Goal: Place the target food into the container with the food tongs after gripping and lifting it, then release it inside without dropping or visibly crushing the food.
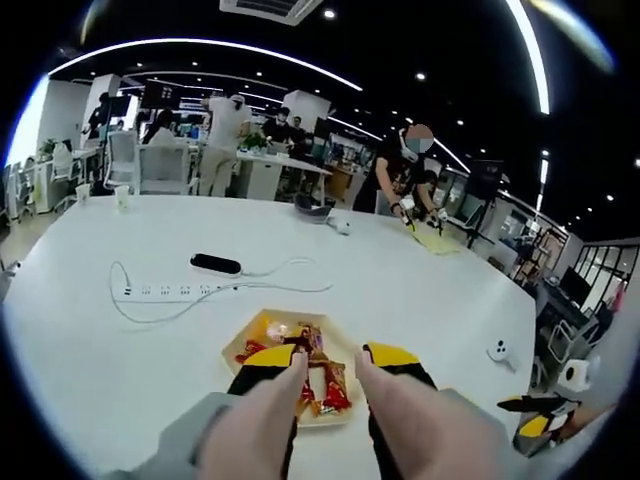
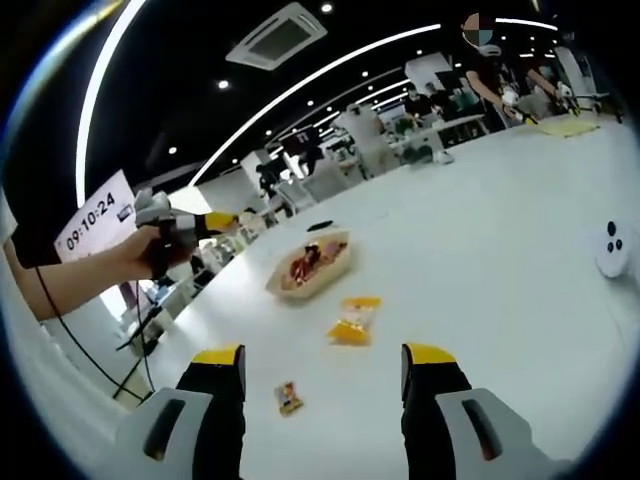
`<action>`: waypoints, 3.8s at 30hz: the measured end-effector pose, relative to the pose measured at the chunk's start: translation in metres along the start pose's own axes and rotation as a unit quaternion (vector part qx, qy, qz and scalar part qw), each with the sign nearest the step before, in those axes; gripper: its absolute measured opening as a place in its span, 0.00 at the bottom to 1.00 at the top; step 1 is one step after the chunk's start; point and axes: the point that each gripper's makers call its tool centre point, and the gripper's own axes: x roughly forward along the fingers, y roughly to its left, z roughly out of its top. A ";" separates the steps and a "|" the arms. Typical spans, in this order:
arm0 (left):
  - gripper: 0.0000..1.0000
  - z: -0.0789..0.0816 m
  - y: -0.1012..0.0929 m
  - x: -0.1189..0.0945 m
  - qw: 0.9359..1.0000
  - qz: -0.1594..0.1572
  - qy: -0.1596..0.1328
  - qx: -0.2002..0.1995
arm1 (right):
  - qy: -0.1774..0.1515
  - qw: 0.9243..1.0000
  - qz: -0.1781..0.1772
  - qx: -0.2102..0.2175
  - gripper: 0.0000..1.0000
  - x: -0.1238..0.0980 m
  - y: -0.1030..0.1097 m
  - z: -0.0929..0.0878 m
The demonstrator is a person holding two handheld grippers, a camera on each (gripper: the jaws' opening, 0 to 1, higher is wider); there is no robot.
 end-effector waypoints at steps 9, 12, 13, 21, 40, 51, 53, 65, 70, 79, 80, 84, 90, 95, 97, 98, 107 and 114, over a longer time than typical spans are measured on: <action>0.24 0.004 -0.012 -0.005 0.999 -0.006 -0.009 -0.038 | -0.003 1.000 0.000 0.002 0.64 -0.002 -0.001 0.002; 0.24 0.005 -0.015 -0.009 0.999 -0.009 -0.012 -0.044 | 0.000 1.000 0.004 0.000 0.64 -0.001 0.000 0.000; 0.24 0.006 -0.015 -0.011 0.999 -0.010 -0.014 -0.043 | 0.001 1.000 0.005 0.000 0.64 -0.001 0.001 0.000; 0.24 0.006 -0.009 -0.018 0.999 0.014 -0.021 -0.035 | 0.002 1.000 0.012 -0.001 0.64 0.001 0.004 0.001; 0.24 -0.014 -0.026 -0.021 0.999 0.000 -0.026 -0.036 | 0.007 1.000 0.011 0.000 0.64 0.000 0.005 -0.003; 0.24 -0.017 -0.033 -0.026 0.999 -0.008 -0.029 -0.021 | 0.016 1.000 0.017 -0.005 0.64 0.002 0.011 -0.007; 0.24 -0.018 -0.036 -0.026 0.999 -0.009 -0.029 -0.018 | 0.016 1.000 0.017 -0.006 0.64 0.002 0.011 -0.008; 0.24 -0.035 -0.054 -0.024 1.000 -0.023 -0.011 0.009 | 0.008 1.000 0.014 -0.004 0.64 -0.003 0.010 -0.007; 0.24 -0.041 -0.067 -0.025 0.999 -0.034 -0.008 0.018 | 0.002 1.000 0.008 0.003 0.64 -0.004 0.007 -0.006; 0.24 -0.052 -0.081 -0.028 0.998 -0.049 -0.003 0.031 | 0.003 1.000 0.021 0.002 0.63 0.003 0.017 -0.006; 0.24 -0.052 -0.083 -0.030 0.998 -0.054 -0.004 0.031 | 0.005 1.000 0.023 0.002 0.63 0.003 0.018 -0.007; 0.24 -0.057 -0.088 -0.034 0.997 -0.071 -0.007 0.020 | 0.008 1.000 0.027 0.000 0.63 0.003 0.021 -0.009; 0.24 -0.066 -0.096 -0.035 0.997 -0.076 -0.001 0.011 | 0.021 0.998 0.052 -0.005 0.63 0.010 0.038 -0.014; 0.25 -0.073 -0.103 -0.030 0.997 -0.081 0.006 0.013 | 0.032 0.997 0.069 -0.023 0.63 0.012 0.049 -0.017; 0.25 -0.074 -0.107 -0.028 0.996 -0.082 0.008 0.017 | 0.030 0.997 0.066 -0.019 0.63 0.012 0.045 -0.017; 0.25 -0.075 -0.108 -0.028 0.996 -0.083 0.009 0.018 | 0.029 0.997 0.064 -0.014 0.63 0.012 0.042 -0.016; 0.25 -0.089 -0.115 -0.023 0.995 -0.093 0.028 0.020 | 0.026 0.998 0.052 0.005 0.63 0.008 0.032 -0.020; 0.25 -0.106 -0.123 -0.024 0.994 -0.099 0.042 0.031 | 0.030 0.998 0.047 0.004 0.63 0.001 0.028 -0.024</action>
